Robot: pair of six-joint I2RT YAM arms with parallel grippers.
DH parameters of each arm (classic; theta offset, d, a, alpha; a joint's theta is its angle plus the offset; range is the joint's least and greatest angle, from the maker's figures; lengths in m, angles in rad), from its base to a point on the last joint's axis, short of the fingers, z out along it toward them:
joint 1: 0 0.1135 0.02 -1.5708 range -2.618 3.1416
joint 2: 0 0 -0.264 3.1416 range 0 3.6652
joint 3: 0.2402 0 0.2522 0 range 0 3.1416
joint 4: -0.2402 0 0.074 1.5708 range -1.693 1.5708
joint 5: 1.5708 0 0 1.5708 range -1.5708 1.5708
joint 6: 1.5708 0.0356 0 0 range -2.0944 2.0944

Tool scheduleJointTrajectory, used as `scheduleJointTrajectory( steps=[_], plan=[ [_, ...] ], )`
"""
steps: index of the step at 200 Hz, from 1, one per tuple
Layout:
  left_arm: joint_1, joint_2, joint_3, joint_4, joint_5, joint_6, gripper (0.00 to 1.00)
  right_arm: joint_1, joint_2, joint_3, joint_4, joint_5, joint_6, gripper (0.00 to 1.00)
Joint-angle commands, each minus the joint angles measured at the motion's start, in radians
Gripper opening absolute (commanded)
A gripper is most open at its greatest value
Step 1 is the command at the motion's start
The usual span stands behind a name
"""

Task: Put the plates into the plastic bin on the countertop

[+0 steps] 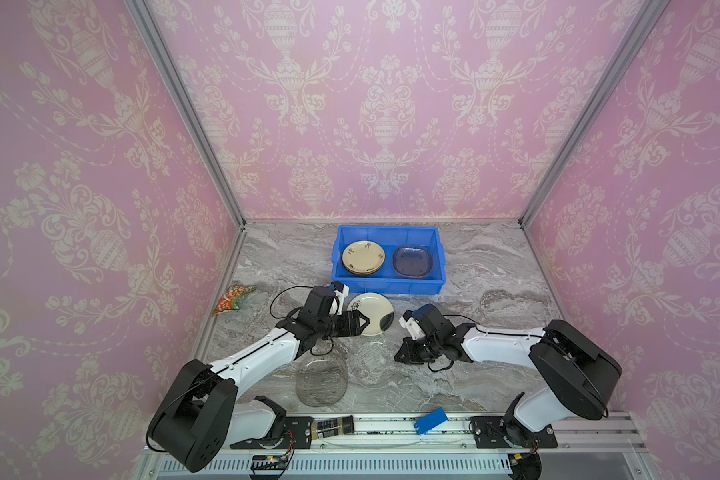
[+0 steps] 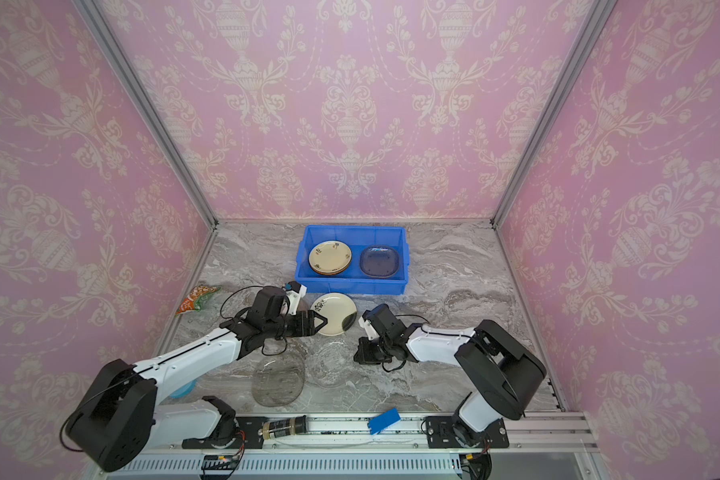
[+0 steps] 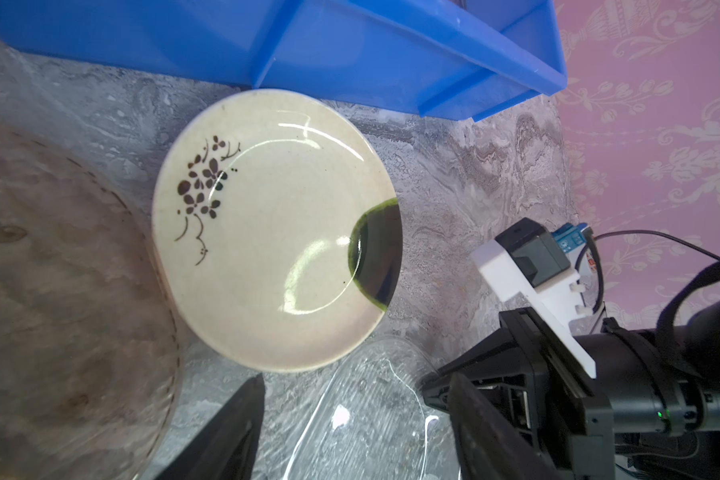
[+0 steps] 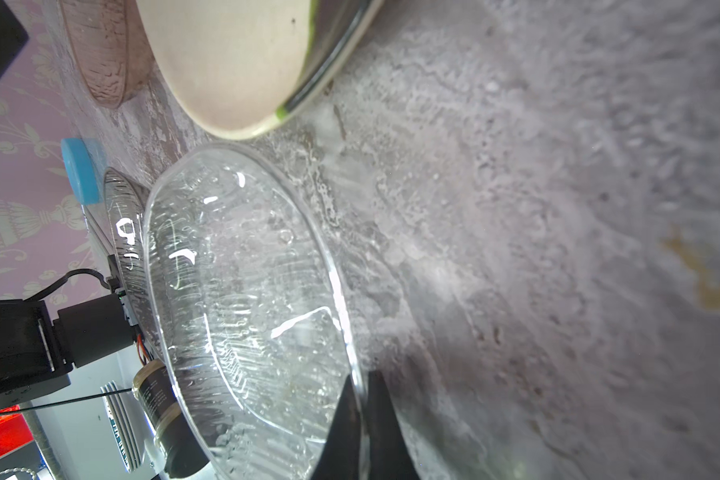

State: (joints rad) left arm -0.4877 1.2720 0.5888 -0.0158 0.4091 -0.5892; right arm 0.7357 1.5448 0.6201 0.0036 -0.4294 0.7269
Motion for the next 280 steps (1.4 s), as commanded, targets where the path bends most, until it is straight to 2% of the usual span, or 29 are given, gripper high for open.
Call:
scheduleJointTrajectory(
  steps=[1,61,90,141,164,202,219,245,280],
  plan=[
    [-0.005,0.014,0.051,-0.010,0.012,0.022,0.72,0.004,-0.072,-0.014,-0.081,0.040,-0.014,0.00],
    [-0.005,0.059,0.103,-0.012,0.049,0.038,0.70,-0.002,-0.247,0.059,-0.259,0.129,-0.040,0.00],
    [-0.005,0.081,0.106,0.017,0.094,0.024,0.65,-0.024,-0.247,0.120,-0.306,0.138,-0.068,0.00],
    [-0.004,0.041,0.098,0.014,0.107,0.031,0.59,-0.081,-0.234,0.188,-0.323,0.122,-0.094,0.00],
    [-0.004,0.048,0.101,0.013,0.112,0.029,0.51,-0.096,-0.226,0.215,-0.323,0.129,-0.112,0.00],
    [-0.004,0.052,0.106,0.011,0.102,0.032,0.32,-0.105,-0.214,0.229,-0.301,0.125,-0.113,0.00],
    [-0.005,0.055,0.117,-0.003,0.098,0.041,0.28,-0.108,-0.210,0.230,-0.294,0.133,-0.112,0.00],
    [-0.005,0.064,0.135,-0.009,0.090,0.048,0.16,-0.113,-0.200,0.234,-0.290,0.149,-0.115,0.00],
    [-0.005,0.099,0.207,-0.032,0.079,0.067,0.00,-0.129,-0.201,0.248,-0.284,0.184,-0.112,0.22]
  ],
)
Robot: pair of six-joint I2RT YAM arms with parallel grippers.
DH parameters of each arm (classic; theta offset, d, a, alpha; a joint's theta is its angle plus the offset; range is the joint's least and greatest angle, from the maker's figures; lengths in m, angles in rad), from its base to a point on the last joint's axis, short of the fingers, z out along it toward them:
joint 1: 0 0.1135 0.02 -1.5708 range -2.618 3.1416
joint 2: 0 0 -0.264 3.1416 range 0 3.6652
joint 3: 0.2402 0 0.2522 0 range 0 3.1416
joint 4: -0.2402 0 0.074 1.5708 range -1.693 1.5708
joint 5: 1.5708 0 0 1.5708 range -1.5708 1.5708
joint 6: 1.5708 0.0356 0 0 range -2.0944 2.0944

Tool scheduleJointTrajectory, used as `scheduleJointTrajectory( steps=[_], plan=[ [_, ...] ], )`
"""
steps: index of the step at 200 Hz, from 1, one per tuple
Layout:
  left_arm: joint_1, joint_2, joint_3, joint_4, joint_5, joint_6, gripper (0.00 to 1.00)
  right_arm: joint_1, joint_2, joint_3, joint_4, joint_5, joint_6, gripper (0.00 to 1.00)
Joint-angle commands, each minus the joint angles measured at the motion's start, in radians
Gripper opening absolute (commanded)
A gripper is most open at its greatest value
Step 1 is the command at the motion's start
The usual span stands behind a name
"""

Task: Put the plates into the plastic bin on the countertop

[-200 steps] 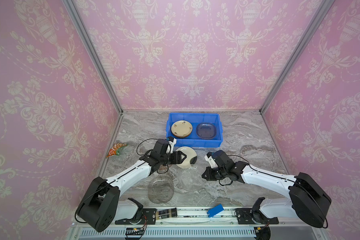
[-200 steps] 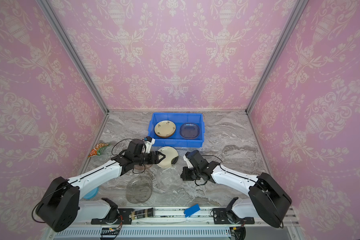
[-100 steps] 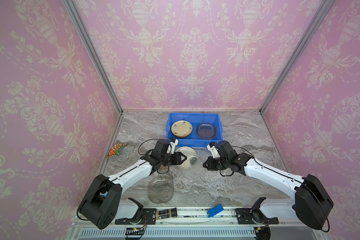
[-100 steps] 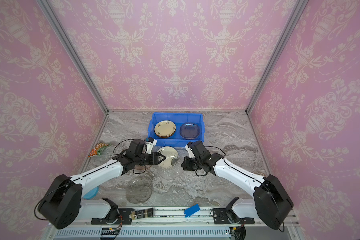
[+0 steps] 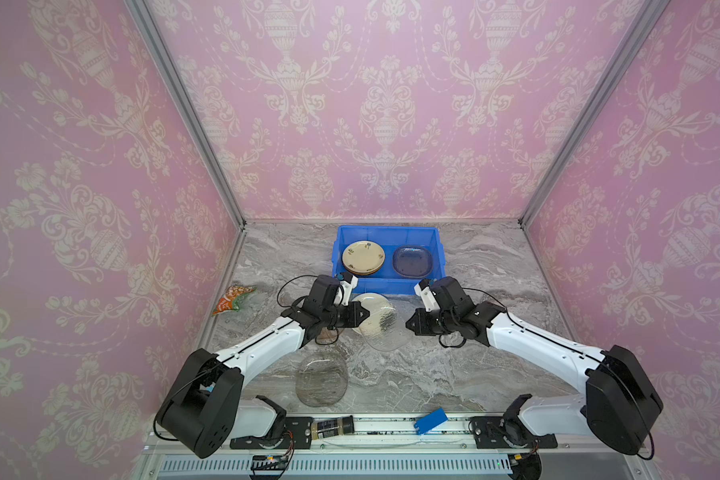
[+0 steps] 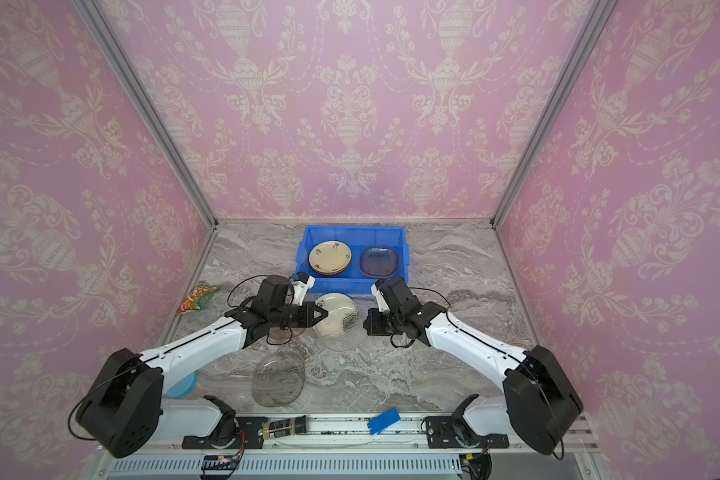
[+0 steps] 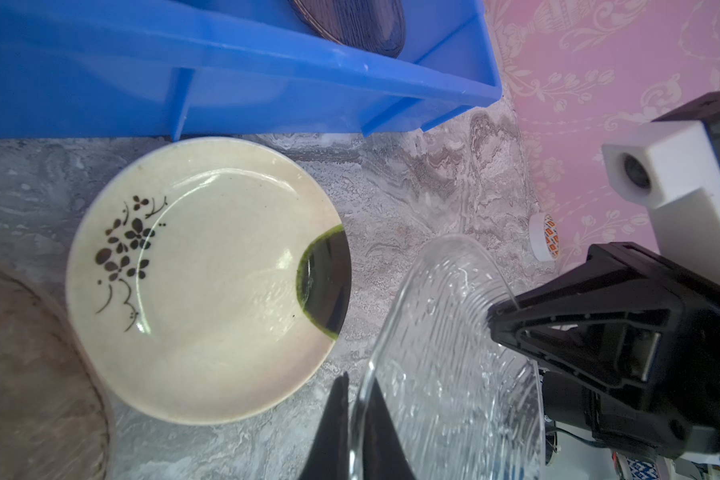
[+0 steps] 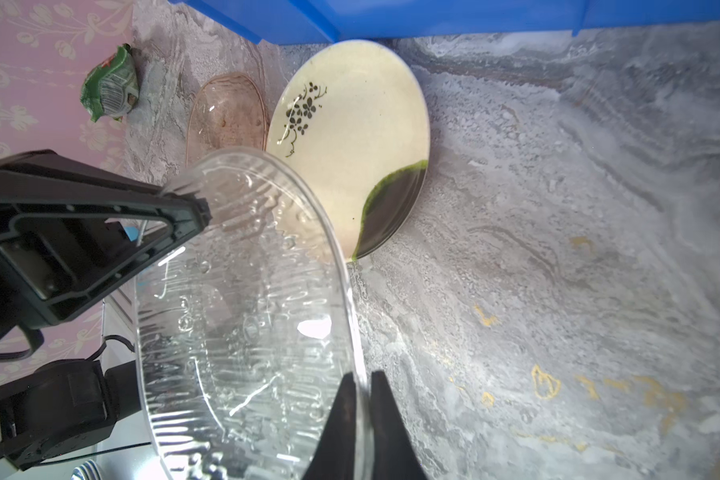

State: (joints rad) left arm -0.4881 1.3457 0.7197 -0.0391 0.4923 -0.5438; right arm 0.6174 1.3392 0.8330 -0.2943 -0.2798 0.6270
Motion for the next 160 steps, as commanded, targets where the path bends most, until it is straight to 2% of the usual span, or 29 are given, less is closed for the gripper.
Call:
scheduleJointTrajectory(
  steps=[1,36,68,95,118,160],
  plan=[
    [-0.004,0.026,0.079,-0.009,-0.006,0.022,0.00,-0.011,0.005,0.035,0.014,0.035,-0.011,0.22],
    [-0.004,0.078,0.175,-0.023,-0.041,0.022,0.00,-0.044,-0.029,0.060,-0.025,0.078,-0.012,0.33],
    [-0.004,0.150,0.309,-0.035,-0.137,-0.001,0.00,-0.117,-0.155,0.082,-0.113,0.272,0.017,0.40],
    [-0.004,0.257,0.437,-0.037,-0.207,-0.047,0.00,-0.202,-0.267,0.069,-0.103,0.362,0.059,0.42],
    [-0.004,0.356,0.555,-0.037,-0.294,-0.096,0.00,-0.252,-0.285,0.072,-0.101,0.387,0.074,0.42],
    [-0.004,0.535,0.734,-0.042,-0.411,-0.194,0.00,-0.280,-0.265,0.062,-0.074,0.384,0.108,0.42]
  ],
)
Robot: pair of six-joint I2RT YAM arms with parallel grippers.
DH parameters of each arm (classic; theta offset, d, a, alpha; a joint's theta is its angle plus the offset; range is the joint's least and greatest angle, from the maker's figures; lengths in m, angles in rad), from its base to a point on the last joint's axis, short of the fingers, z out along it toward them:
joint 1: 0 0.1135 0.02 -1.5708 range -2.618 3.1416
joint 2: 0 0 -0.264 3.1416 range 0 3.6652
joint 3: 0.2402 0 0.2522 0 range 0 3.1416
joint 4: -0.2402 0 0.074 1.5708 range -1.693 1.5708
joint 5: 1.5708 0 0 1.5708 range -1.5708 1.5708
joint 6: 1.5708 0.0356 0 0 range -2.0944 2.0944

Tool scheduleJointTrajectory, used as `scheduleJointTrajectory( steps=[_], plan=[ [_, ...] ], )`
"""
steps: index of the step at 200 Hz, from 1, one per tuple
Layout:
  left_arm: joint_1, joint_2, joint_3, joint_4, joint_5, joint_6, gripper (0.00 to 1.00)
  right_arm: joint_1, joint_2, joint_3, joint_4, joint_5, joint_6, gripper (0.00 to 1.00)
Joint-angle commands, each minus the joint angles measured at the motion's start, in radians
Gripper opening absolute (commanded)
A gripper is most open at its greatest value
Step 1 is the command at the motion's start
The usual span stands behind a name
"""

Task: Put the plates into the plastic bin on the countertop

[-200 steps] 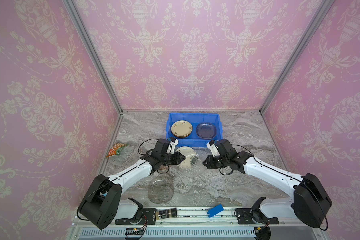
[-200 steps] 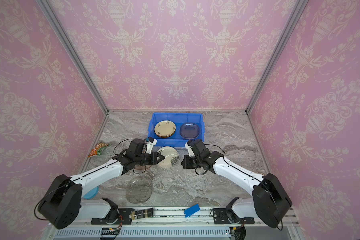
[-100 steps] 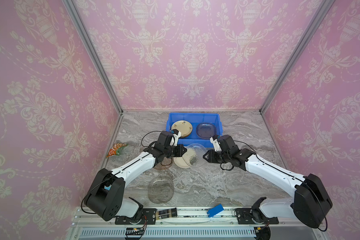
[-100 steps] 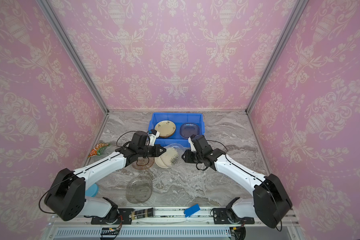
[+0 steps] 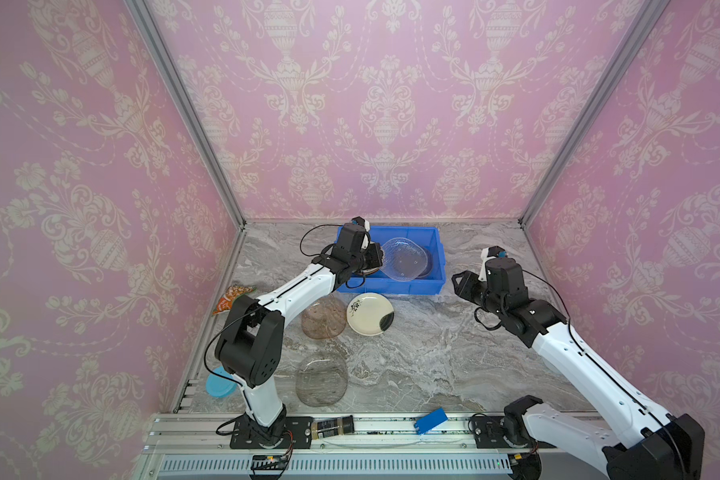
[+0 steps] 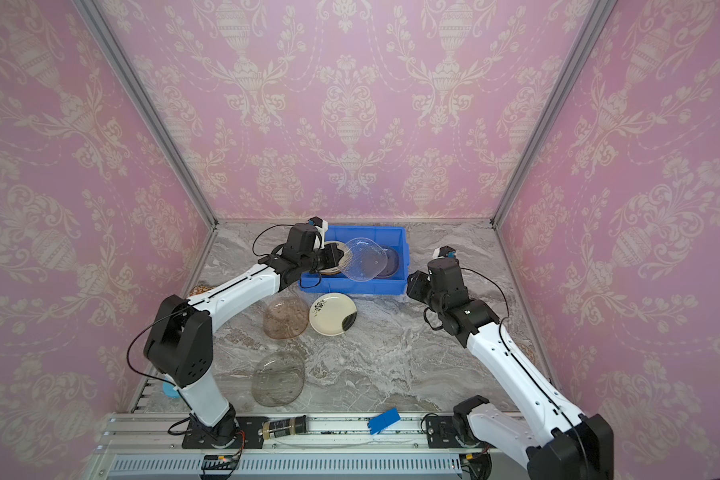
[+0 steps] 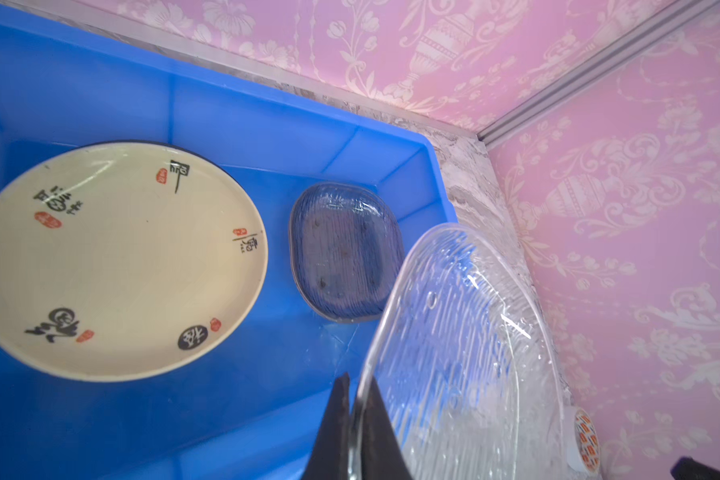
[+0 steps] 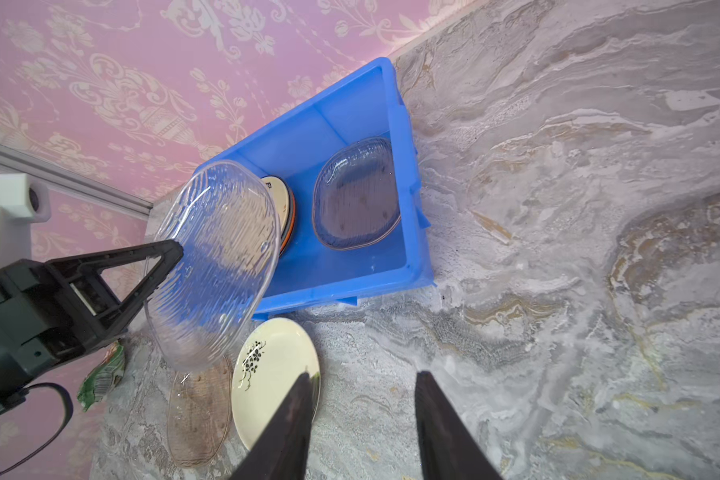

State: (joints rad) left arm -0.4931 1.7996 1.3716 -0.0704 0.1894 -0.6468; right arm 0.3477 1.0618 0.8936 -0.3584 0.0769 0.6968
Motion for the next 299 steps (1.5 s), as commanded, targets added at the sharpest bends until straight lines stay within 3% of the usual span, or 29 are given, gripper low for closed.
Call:
scheduleJointTrajectory(
  steps=[1,38,71,185,218,299],
  plan=[
    [0.001,0.085,0.084,-0.011,-0.110,-0.094,0.00,-0.010,0.012,0.000,-0.009,0.028,0.038,0.42],
    [-0.010,0.225,0.178,0.019,-0.150,-0.189,0.00,-0.027,0.038,-0.010,0.014,0.005,0.035,0.42],
    [-0.032,0.303,0.225,0.035,-0.206,-0.216,0.00,-0.044,0.065,-0.024,0.053,-0.026,0.036,0.42],
    [-0.059,0.507,0.412,0.006,-0.247,-0.271,0.00,-0.104,0.117,-0.054,0.117,-0.113,0.021,0.42],
    [-0.061,0.525,0.457,-0.024,-0.222,-0.246,0.24,-0.106,0.140,-0.049,0.128,-0.132,0.014,0.43],
    [-0.061,0.501,0.496,-0.059,-0.178,-0.176,0.44,-0.106,0.138,-0.043,0.124,-0.161,0.020,0.43]
  ],
)
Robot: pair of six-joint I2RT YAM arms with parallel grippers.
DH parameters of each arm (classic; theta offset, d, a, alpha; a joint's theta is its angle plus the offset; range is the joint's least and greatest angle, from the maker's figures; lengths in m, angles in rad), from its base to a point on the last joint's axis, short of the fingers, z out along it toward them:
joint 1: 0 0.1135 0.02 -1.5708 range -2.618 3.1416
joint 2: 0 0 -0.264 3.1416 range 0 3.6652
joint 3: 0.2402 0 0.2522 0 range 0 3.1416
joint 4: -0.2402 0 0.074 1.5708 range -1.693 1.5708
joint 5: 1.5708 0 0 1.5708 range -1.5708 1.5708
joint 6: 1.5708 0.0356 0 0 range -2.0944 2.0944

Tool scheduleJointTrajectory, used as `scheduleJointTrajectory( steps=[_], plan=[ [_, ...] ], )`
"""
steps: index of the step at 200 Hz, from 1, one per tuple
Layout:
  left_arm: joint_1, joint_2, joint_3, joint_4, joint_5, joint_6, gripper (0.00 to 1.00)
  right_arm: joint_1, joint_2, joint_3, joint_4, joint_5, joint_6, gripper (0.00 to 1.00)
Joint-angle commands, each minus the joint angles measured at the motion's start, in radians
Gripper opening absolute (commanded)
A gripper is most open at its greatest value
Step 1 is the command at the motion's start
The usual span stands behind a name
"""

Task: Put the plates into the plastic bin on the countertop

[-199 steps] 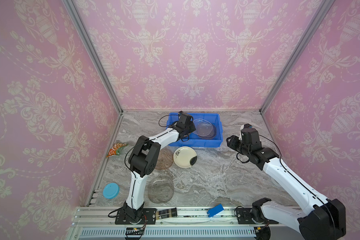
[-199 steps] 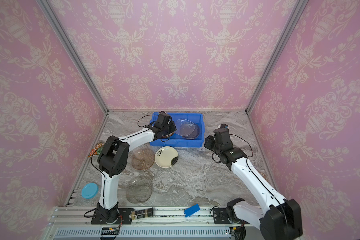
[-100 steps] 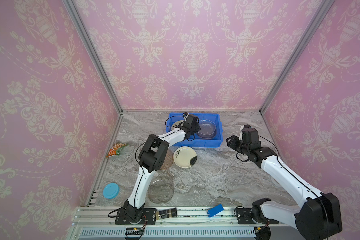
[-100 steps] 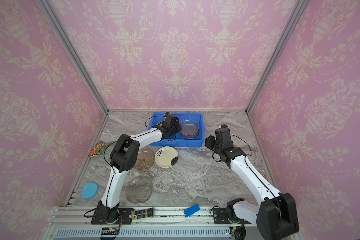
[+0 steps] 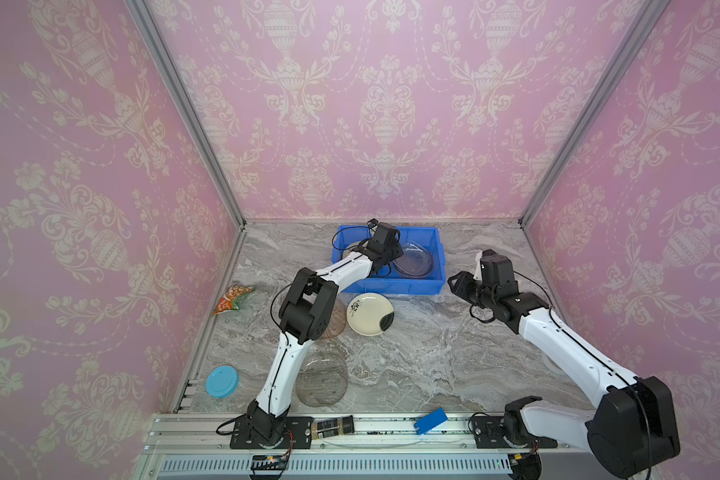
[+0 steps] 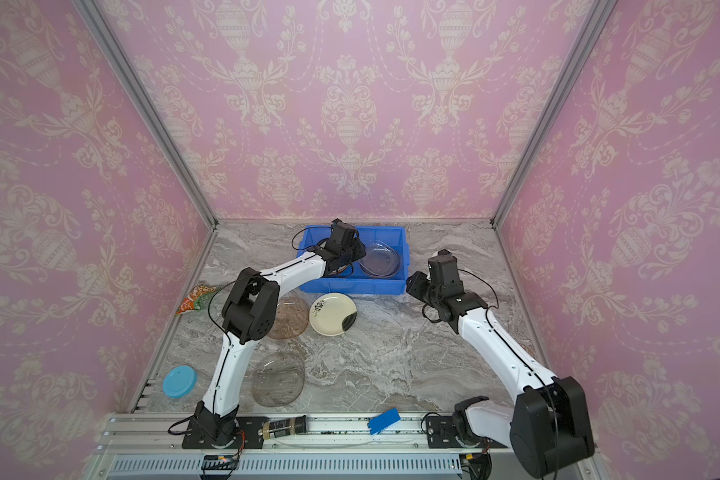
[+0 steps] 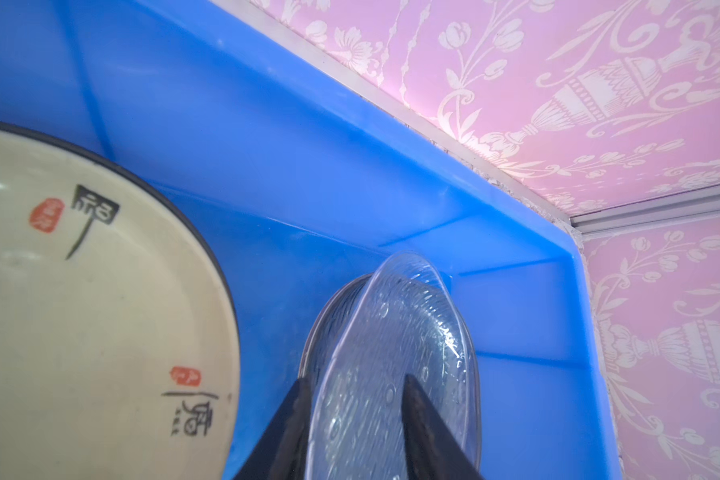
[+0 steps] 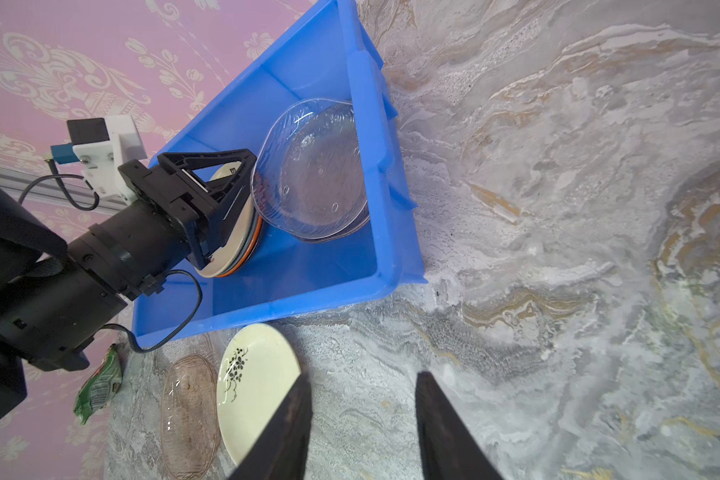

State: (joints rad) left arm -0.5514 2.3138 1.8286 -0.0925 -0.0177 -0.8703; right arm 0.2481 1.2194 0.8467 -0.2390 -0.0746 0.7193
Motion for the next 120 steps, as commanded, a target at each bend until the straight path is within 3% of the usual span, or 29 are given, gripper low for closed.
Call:
scheduleJointTrajectory(
  steps=[1,23,120],
  plan=[
    [-0.003,-0.013,0.039,-0.037,0.030,0.049,0.45,-0.007,-0.020,0.002,0.004,-0.010,-0.002,0.43],
    [-0.002,-0.024,0.030,-0.041,0.034,0.065,0.49,-0.007,-0.018,-0.003,0.006,-0.013,0.000,0.42],
    [-0.005,-0.046,-0.032,-0.002,0.117,0.080,0.48,-0.006,-0.021,0.008,-0.003,-0.021,-0.003,0.42]
  ],
)
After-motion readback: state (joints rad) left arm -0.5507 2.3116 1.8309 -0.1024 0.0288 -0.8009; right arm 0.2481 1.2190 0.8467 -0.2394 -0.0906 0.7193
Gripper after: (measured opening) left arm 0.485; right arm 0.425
